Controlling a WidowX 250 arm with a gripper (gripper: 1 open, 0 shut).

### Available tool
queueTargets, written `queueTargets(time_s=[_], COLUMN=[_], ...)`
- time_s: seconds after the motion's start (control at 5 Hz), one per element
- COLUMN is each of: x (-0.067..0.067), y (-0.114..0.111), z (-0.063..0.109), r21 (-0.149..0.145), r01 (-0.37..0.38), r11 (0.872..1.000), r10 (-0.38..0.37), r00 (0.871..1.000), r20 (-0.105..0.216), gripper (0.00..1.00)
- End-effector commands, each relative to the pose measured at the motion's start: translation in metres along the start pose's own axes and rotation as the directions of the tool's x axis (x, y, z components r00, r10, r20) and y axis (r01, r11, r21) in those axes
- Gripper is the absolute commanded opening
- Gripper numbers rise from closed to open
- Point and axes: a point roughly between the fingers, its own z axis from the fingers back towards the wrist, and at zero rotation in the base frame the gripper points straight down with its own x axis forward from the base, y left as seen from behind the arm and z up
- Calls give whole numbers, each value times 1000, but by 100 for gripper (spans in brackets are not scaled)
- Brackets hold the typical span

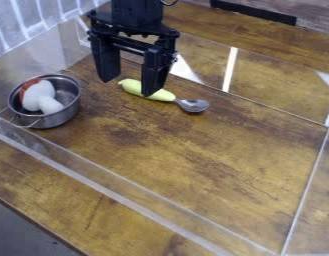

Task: Remove the mushroom from the silver pot and put it on the table

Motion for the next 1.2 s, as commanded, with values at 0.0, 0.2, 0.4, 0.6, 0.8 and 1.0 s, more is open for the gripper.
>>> queueTargets(time_s=[0.0,0.2,0.4,0.6,0.8,1.0], x=[-2,-3,-6,-14,-19,-14], y=[0,2,30,71,115,146], z=[-13,-25,-23,-19,-18,-18], r21=[-5,-10,-3,11,24,22], r01=[-2,-7,-66,-131,-179,-213], r11=[1000,1000,998,991,984,977], r10=[2,6,66,131,177,209], r00=[999,997,997,991,982,971], r20=[-38,-70,-42,11,64,114], gripper=[100,100,100,100,100,100])
